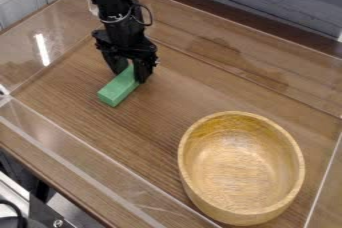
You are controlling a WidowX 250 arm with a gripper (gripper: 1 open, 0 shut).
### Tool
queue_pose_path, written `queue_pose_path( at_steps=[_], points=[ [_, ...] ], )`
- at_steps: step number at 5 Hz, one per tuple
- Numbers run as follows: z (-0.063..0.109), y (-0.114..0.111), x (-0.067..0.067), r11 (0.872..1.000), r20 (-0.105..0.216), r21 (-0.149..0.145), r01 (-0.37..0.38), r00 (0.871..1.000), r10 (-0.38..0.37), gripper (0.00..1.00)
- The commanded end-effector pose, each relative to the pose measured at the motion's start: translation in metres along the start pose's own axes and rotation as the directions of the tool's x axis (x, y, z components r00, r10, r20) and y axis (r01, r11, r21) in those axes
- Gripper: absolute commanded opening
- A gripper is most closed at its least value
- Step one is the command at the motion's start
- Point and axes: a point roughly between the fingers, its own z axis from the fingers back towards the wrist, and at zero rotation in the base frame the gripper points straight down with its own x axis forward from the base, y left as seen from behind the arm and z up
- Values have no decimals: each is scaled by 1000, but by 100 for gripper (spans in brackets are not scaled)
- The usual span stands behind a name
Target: Remove the green block from inside the brown bowl and put it on the table
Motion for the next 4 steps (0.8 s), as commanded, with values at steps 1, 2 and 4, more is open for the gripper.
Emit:
queue_pose_path(
  at_steps=[1,2,4],
  points=[
    [12,-2,13,1000,40,7,10,999,-10,0],
    [11,-3,13,1000,29,0,7,1000,-7,0],
    [10,-5,13,1000,8,-14,2,1000,-2,0]
  ],
)
